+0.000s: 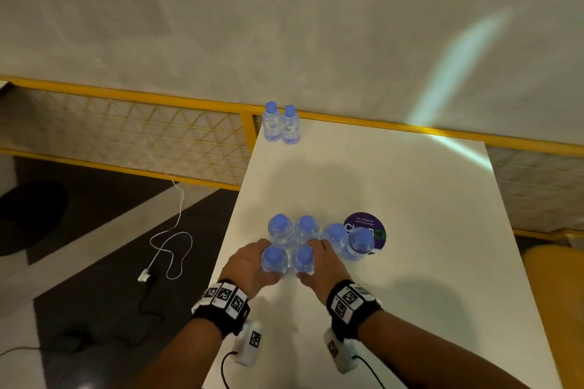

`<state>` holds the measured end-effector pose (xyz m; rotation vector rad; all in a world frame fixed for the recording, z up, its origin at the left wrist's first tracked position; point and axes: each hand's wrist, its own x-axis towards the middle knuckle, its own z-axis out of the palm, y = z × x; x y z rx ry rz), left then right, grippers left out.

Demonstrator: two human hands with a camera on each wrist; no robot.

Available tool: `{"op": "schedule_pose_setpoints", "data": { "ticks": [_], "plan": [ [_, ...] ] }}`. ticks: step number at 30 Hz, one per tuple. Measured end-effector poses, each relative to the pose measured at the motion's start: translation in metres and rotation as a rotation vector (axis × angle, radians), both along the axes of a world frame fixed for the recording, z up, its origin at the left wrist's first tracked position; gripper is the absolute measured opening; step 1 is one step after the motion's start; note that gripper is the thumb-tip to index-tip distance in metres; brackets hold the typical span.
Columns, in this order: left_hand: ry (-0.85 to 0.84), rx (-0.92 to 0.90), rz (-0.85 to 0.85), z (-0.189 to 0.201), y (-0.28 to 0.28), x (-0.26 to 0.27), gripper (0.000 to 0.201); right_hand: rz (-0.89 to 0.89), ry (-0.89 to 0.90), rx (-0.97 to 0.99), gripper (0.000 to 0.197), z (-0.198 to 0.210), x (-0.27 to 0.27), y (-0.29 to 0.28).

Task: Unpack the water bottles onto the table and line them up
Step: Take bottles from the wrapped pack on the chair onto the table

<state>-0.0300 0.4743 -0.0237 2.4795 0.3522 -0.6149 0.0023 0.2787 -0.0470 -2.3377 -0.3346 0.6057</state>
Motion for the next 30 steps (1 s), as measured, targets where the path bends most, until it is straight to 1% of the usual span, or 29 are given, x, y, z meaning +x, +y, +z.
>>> {"op": "schedule_pose_setpoints", "data": {
  "ticks": [3, 4, 5, 7, 9, 12, 13, 14, 16, 17, 18, 20, 21, 22, 23, 26, 28, 30],
  "plan": [
    [0.056, 0.031, -0.044, 0.002, -0.010, 0.012, 0.032, -0.056, 0.042, 0.029, 0.041, -0.005, 0.001, 0.004],
    [0.070, 0.042, -0.049, 0.003, -0.012, 0.014, 0.032, -0.072, 0.053, 0.036, 0.040, -0.007, 0.001, 0.004],
    [0.079, 0.050, -0.051, 0.003, -0.012, 0.016, 0.032, -0.076, 0.041, 0.035, 0.042, -0.010, 0.001, 0.005],
    [0.090, 0.057, -0.051, 0.004, -0.011, 0.016, 0.032, -0.058, 0.001, 0.013, 0.052, -0.010, -0.001, 0.005],
    [0.065, 0.033, -0.022, 0.005, -0.010, 0.012, 0.031, -0.053, -0.030, 0.003, 0.059, -0.010, -0.002, 0.003],
    [0.016, -0.018, 0.033, 0.011, -0.011, 0.007, 0.031, -0.049, -0.018, -0.002, 0.061, -0.009, -0.004, 0.000],
    [0.008, -0.034, 0.044, 0.012, -0.011, 0.004, 0.034, -0.039, -0.006, 0.002, 0.061, -0.007, -0.004, -0.004],
    [-0.016, -0.047, 0.066, 0.012, -0.011, 0.001, 0.043, -0.022, 0.007, 0.002, 0.062, -0.006, -0.003, -0.010],
    [-0.108, -0.021, 0.158, 0.011, -0.010, -0.012, 0.077, 0.037, 0.049, -0.005, 0.065, -0.002, -0.005, -0.028],
    [-0.176, 0.020, 0.198, 0.012, -0.010, -0.019, 0.088, 0.069, 0.061, -0.019, 0.064, 0.001, -0.006, -0.042],
    [-0.274, 0.069, 0.199, 0.015, -0.014, -0.026, 0.087, 0.087, 0.061, -0.038, 0.061, 0.003, -0.007, -0.059],
    [-0.505, 0.093, 0.099, 0.024, -0.030, -0.036, 0.065, 0.059, 0.041, -0.066, 0.052, 0.009, -0.010, -0.104],
    [-0.584, 0.071, 0.028, 0.030, -0.043, -0.037, 0.051, 0.026, 0.032, -0.076, 0.048, 0.013, -0.013, -0.131],
    [-0.612, 0.041, -0.043, 0.033, -0.057, -0.037, 0.039, -0.015, 0.037, -0.086, 0.044, 0.015, -0.018, -0.160],
    [-0.589, -0.001, -0.116, 0.035, -0.074, -0.034, 0.034, -0.059, 0.046, -0.097, 0.040, 0.018, -0.024, -0.192],
    [-0.383, -0.156, -0.406, 0.030, -0.135, -0.018, 0.030, -0.198, 0.113, -0.124, 0.027, 0.023, -0.048, -0.288],
    [-0.242, -0.191, -0.610, 0.026, -0.186, -0.003, 0.028, -0.326, 0.136, -0.161, 0.019, 0.025, -0.068, -0.350],
    [-0.135, -0.198, -0.776, 0.025, -0.244, 0.014, 0.029, -0.460, 0.153, -0.181, 0.010, 0.028, -0.090, -0.404]
  ]
}}
